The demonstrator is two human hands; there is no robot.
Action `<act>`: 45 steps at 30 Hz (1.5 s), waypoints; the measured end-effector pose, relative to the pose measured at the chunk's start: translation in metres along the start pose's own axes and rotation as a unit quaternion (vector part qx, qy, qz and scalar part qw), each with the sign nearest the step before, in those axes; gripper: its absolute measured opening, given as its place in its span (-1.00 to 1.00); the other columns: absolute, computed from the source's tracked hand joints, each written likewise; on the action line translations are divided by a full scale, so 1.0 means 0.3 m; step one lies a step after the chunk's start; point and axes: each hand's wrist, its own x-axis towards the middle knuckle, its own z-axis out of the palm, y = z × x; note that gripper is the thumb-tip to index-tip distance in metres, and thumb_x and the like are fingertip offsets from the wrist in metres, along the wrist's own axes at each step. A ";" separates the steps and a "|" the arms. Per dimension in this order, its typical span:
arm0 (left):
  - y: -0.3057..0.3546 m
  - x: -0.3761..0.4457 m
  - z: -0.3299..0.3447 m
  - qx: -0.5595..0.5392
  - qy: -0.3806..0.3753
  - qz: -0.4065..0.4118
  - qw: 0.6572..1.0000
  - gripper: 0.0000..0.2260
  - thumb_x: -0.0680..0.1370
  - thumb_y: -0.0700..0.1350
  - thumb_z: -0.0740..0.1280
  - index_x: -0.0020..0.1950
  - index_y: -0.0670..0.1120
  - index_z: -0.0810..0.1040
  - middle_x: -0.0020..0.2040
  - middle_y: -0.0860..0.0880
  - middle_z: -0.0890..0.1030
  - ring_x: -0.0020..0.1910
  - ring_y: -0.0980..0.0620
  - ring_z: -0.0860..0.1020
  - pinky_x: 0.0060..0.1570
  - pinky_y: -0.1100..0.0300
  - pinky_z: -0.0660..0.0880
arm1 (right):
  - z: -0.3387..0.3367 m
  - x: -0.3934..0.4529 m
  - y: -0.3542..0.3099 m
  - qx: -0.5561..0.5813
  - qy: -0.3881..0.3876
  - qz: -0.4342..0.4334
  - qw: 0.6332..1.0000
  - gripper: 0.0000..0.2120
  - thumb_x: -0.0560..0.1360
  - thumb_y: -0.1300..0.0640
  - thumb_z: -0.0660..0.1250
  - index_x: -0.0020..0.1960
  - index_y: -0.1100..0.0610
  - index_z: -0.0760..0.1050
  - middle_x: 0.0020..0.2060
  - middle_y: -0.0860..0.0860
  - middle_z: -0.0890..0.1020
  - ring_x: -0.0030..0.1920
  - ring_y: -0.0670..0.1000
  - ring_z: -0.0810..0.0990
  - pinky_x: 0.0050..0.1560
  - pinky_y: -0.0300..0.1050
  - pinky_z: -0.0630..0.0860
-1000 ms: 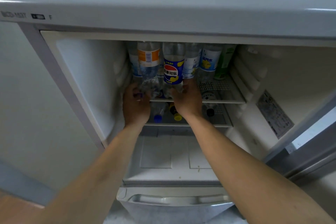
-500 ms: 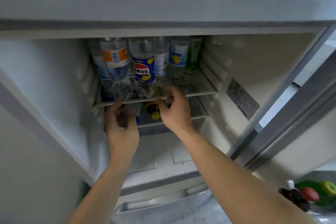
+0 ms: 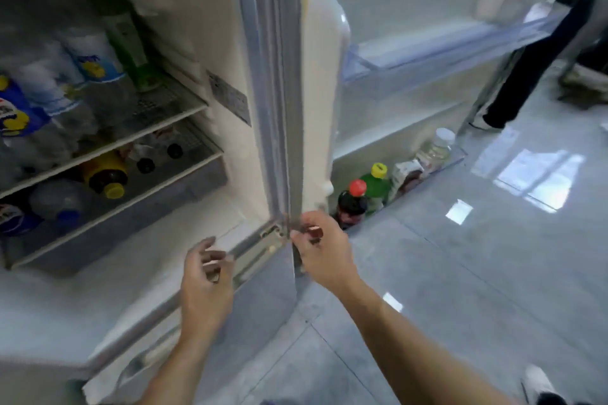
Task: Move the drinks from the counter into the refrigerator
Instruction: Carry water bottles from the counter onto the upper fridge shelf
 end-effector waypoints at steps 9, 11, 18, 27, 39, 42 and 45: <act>-0.185 -0.384 0.254 0.098 -0.241 -0.094 0.961 -0.69 0.55 -0.22 0.39 0.24 0.00 0.46 -0.08 0.01 0.60 -0.12 0.06 0.60 -0.13 0.20 0.52 | -0.525 -0.482 0.497 -0.032 0.165 0.275 0.947 -0.76 0.49 0.08 0.45 0.15 0.04 0.56 -0.04 -0.01 0.64 -0.17 -0.12 0.62 -0.17 -0.20 0.56; -0.233 -0.454 0.284 0.141 -0.273 -0.132 0.942 -0.67 0.54 -0.23 0.40 0.28 -0.07 0.48 -0.09 0.00 0.60 -0.15 0.10 0.59 -0.14 0.24 0.46 | -0.605 -0.607 0.593 -0.031 0.195 0.327 0.924 -0.75 0.49 0.10 0.45 0.16 0.06 0.56 -0.05 0.01 0.64 -0.16 -0.11 0.63 -0.17 -0.18 0.55; -0.385 -0.545 0.284 0.321 -0.392 -0.233 0.830 -0.64 0.49 -0.15 0.45 0.27 -0.08 0.51 0.06 -0.14 0.64 -0.03 -0.09 0.59 -0.02 0.14 0.46 | -0.713 -0.944 0.813 -0.018 0.239 0.497 0.834 -0.72 0.48 0.11 0.45 0.16 0.10 0.54 -0.04 0.05 0.62 -0.10 0.04 0.62 -0.07 -0.08 0.54; -0.445 -0.412 0.423 0.398 -0.455 -0.242 0.759 -0.58 0.46 -0.13 0.47 0.29 -0.15 0.52 0.27 -0.20 0.56 0.20 -0.15 0.55 0.23 0.03 0.47 | -0.791 -1.073 0.878 -0.007 0.283 0.596 0.752 -0.70 0.47 0.15 0.47 0.17 0.18 0.54 -0.07 0.10 0.61 -0.10 0.07 0.60 -0.02 -0.06 0.50; -0.284 -0.367 1.094 0.283 -0.519 -0.230 0.773 -0.75 0.57 -0.10 0.36 0.22 0.01 0.45 -0.04 -0.07 0.56 -0.20 0.00 0.56 -0.29 0.20 0.55 | -0.837 -1.128 0.906 0.050 0.315 0.688 0.652 -0.69 0.50 0.13 0.44 0.19 0.19 0.51 0.04 0.19 0.61 0.01 0.20 0.61 0.11 0.13 0.59; -0.250 -0.372 1.258 0.279 -0.524 -0.217 0.775 -0.76 0.56 -0.08 0.38 0.21 0.03 0.47 -0.03 -0.10 0.57 -0.16 -0.03 0.58 -0.30 0.17 0.55 | -0.920 -1.093 0.968 0.063 0.311 0.699 0.641 -0.69 0.50 0.16 0.45 0.19 0.23 0.52 0.00 0.22 0.61 -0.08 0.19 0.59 -0.11 0.02 0.58; -0.223 -0.370 1.387 0.288 -0.510 -0.217 0.781 -0.76 0.56 -0.11 0.37 0.22 -0.01 0.48 -0.11 -0.10 0.55 -0.23 -0.03 0.54 -0.29 0.16 0.53 | -1.055 -1.027 1.061 0.066 0.305 0.701 0.641 -0.69 0.49 0.19 0.45 0.19 0.25 0.52 0.02 0.24 0.61 -0.06 0.21 0.59 -0.22 -0.05 0.53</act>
